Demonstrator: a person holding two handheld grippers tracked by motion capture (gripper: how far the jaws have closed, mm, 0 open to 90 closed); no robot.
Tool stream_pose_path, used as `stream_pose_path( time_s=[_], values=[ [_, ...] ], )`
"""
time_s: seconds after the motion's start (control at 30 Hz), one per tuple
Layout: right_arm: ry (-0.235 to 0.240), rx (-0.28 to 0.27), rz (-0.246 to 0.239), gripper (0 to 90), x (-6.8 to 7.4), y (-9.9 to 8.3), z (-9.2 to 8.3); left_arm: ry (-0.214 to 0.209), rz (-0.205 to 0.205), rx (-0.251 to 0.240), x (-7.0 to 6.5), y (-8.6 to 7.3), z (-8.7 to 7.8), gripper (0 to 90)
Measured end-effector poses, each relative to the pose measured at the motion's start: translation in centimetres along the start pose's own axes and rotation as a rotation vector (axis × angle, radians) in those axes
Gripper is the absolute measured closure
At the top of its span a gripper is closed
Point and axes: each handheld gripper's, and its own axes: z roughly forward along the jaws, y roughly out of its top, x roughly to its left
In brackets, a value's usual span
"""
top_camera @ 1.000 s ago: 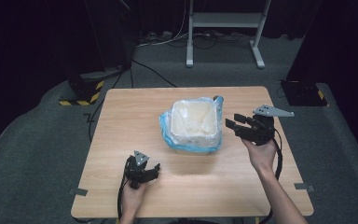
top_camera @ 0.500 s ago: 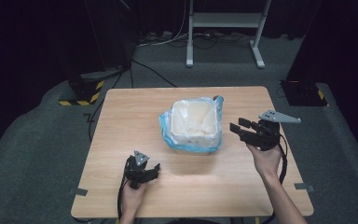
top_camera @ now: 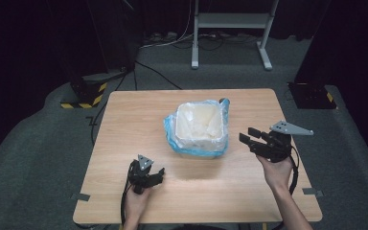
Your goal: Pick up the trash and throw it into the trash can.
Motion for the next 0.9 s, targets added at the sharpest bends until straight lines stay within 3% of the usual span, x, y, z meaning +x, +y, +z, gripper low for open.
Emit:
stream_pose_path(
  time_s=[0.9],
  values=[
    [-0.036,0.056,0.055,50.2,-1.0,-7.1,-0.1,0.001,0.002,0.000,0.0,0.0,0.0,30.4]
  ],
)
